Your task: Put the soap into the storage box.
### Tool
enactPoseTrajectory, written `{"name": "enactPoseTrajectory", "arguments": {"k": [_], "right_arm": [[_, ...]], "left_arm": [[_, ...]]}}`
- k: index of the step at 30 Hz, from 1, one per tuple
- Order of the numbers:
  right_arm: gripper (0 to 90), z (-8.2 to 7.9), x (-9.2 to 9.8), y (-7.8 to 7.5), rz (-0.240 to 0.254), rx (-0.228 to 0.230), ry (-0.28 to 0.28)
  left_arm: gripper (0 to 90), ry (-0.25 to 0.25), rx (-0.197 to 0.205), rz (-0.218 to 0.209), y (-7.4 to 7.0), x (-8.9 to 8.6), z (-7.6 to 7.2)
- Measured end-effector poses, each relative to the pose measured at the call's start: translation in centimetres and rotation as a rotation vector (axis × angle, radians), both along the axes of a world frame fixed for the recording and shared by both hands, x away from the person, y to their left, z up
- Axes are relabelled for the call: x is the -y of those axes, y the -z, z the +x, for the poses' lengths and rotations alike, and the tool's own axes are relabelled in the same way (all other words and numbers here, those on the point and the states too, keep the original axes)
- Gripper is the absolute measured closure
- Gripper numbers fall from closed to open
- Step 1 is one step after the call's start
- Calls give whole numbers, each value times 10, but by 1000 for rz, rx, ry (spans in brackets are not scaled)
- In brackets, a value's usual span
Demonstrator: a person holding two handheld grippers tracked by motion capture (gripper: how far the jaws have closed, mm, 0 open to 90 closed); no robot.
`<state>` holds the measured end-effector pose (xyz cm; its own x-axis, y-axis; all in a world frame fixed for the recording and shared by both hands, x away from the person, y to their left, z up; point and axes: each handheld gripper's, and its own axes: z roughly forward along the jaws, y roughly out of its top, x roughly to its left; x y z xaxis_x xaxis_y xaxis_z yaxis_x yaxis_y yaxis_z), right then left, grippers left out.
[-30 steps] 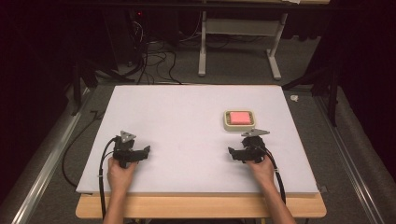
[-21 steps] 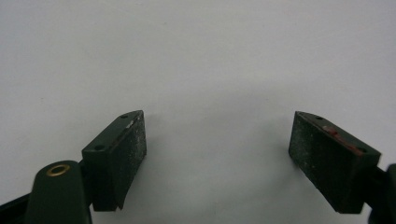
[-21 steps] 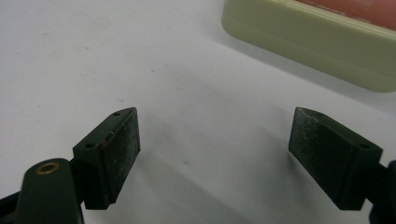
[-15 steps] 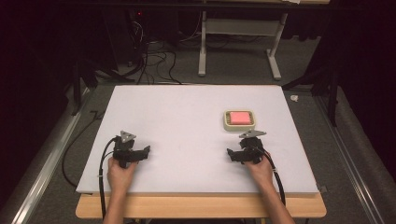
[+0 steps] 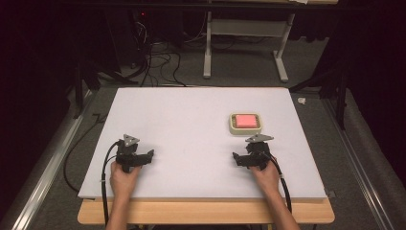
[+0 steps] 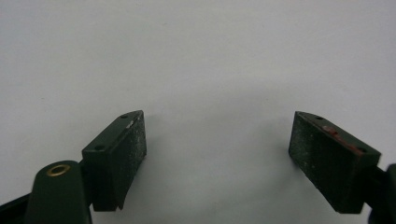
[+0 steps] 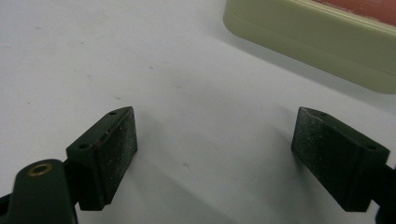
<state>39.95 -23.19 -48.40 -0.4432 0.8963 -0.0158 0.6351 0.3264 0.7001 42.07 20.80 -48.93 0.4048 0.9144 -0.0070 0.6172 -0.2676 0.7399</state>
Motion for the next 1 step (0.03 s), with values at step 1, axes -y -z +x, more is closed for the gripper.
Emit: {"name": "enactPoseTrajectory", "arguments": {"k": [1], "right_arm": [[150,0,0,0,0,0,0]], "left_arm": [[197,0,0,0,0,0,0]]}}
